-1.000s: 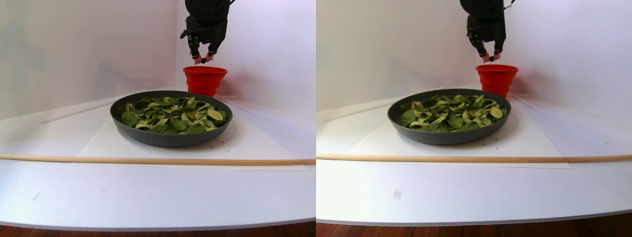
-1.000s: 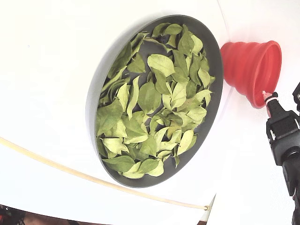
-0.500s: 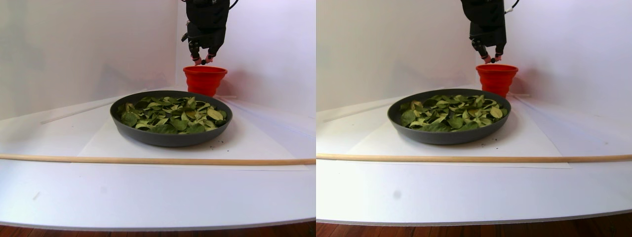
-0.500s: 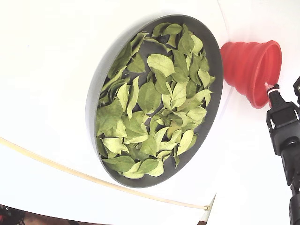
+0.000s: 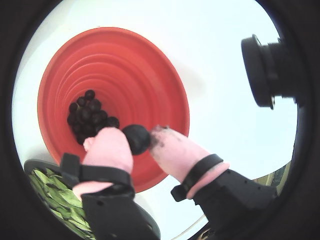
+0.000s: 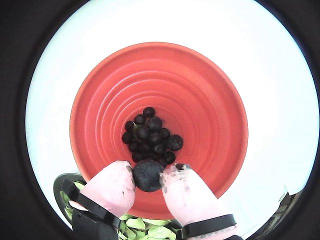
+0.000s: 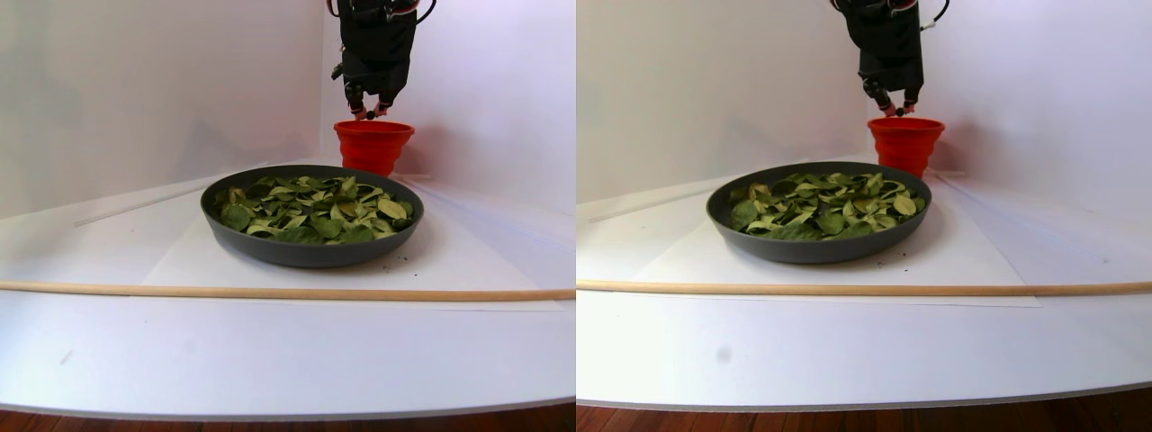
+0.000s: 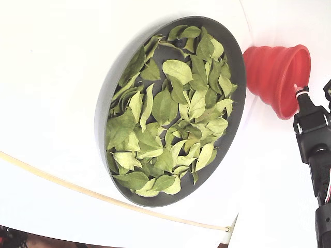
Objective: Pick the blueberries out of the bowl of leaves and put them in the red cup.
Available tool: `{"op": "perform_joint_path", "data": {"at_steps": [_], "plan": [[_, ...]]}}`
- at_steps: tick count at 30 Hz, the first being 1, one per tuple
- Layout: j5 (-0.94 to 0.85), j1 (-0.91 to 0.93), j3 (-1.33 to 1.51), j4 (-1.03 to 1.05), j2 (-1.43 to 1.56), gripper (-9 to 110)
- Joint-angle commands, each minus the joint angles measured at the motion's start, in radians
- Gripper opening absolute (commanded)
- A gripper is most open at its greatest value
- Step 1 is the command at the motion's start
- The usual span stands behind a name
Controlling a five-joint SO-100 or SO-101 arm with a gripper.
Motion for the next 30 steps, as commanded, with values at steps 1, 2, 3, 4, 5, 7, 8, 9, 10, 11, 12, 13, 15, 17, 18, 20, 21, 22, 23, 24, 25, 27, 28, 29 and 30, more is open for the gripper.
{"op": "perform_joint_path", "data": {"at_steps": [1, 2, 3, 4, 5, 7, 8, 9, 10, 11, 12, 13, 15, 17, 18, 20, 21, 22, 23, 24, 25, 27, 28, 29, 30], "plan": [[0.000, 0.028, -0.089, -0.037, 0.031, 11], [0.000, 0.028, -0.092, -0.037, 0.028, 12], [-0.005, 0.028, -0.094, -0.037, 0.025, 13], [-0.011, 0.029, -0.089, -0.051, 0.025, 14], [-0.012, 0.029, -0.084, -0.063, 0.023, 15], [-0.011, 0.028, -0.083, -0.063, 0.023, 15], [-0.008, 0.028, -0.083, -0.063, 0.025, 16], [-0.006, 0.028, -0.080, -0.063, 0.031, 16], [-0.006, 0.028, -0.072, -0.063, 0.040, 16], [-0.005, 0.028, -0.066, -0.063, 0.048, 16], [-0.003, 0.026, -0.057, -0.061, 0.058, 16], [-0.003, 0.025, -0.049, -0.055, 0.071, 16], [0.003, 0.020, -0.034, -0.043, 0.097, 16], [0.005, 0.018, -0.017, -0.028, 0.124, 15], [0.005, 0.017, -0.009, -0.028, 0.133, 15], [0.005, 0.015, 0.008, -0.023, 0.153, 15], [0.006, 0.014, 0.015, -0.020, 0.163, 15], [0.006, 0.014, 0.023, -0.018, 0.172, 15], [0.008, 0.014, 0.031, -0.015, 0.181, 15], [0.011, 0.012, 0.038, -0.011, 0.190, 15], [0.014, 0.012, 0.044, -0.003, 0.201, 15], [0.021, 0.011, 0.061, 0.005, 0.222, 15], [0.025, 0.011, 0.067, 0.009, 0.233, 15], [0.029, 0.009, 0.074, 0.017, 0.244, 15], [0.032, 0.009, 0.081, 0.023, 0.255, 15]]}}
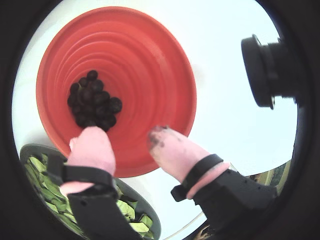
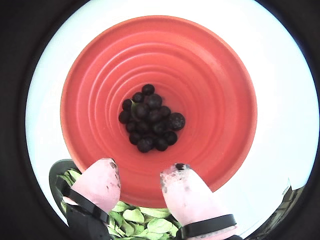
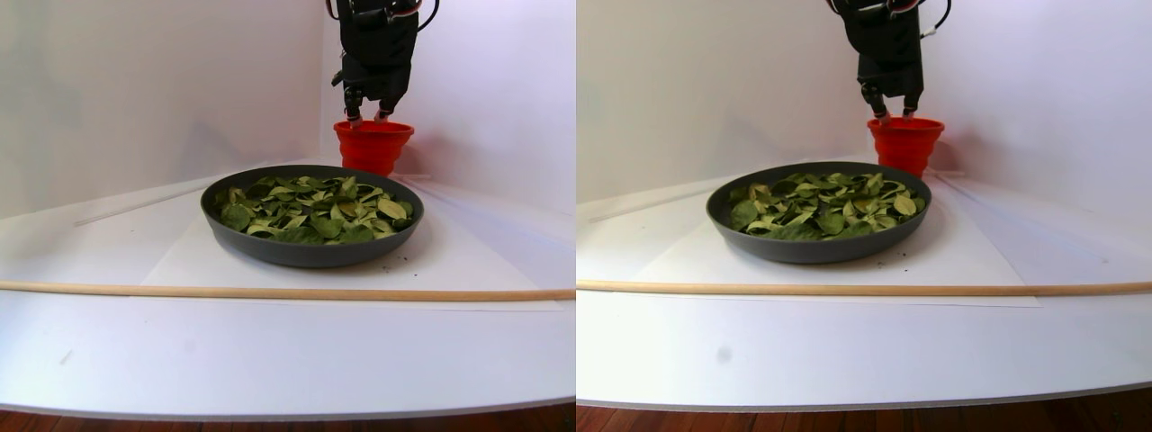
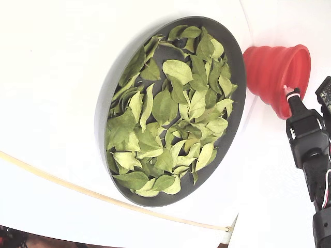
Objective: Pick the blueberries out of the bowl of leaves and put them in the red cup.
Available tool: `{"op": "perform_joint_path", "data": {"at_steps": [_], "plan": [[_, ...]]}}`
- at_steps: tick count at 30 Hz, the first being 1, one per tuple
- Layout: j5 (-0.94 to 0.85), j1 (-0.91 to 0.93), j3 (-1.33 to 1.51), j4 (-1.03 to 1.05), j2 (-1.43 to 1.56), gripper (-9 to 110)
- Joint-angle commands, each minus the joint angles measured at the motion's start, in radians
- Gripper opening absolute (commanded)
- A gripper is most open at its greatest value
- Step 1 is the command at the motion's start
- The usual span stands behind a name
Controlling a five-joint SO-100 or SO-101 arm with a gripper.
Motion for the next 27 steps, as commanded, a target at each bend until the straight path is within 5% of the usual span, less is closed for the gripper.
{"op": "perform_joint_path", "data": {"at_steps": [1, 27], "plan": [[0.015, 0.008, -0.003, 0.009, 0.207, 15], [0.058, -0.026, 0.219, 0.055, 0.413, 15]]}}
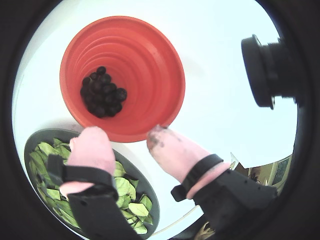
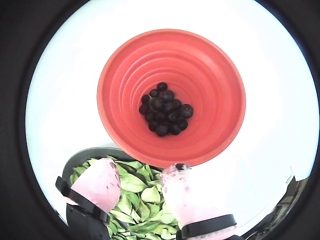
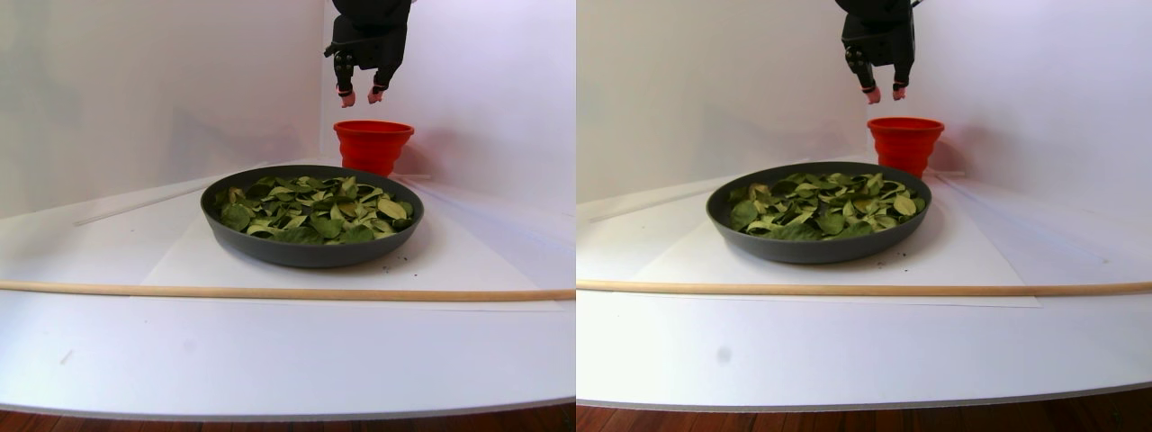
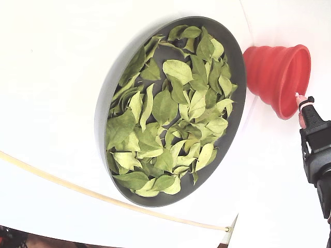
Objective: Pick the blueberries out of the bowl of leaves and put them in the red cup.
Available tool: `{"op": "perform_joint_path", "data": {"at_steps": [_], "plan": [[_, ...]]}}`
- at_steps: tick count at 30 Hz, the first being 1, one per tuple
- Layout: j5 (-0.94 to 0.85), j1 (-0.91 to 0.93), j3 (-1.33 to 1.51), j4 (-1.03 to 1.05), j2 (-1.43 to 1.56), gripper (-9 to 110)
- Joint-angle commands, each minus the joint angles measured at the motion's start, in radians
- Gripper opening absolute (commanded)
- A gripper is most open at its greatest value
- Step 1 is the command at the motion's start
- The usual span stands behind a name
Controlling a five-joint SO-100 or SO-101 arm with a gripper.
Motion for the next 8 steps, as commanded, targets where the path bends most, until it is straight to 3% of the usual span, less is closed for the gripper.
{"op": "perform_joint_path", "data": {"at_steps": [1, 8], "plan": [[0.011, 0.002, -0.009, 0.002, 0.155, 15], [0.020, 0.002, 0.018, 0.002, 0.166, 15]]}}
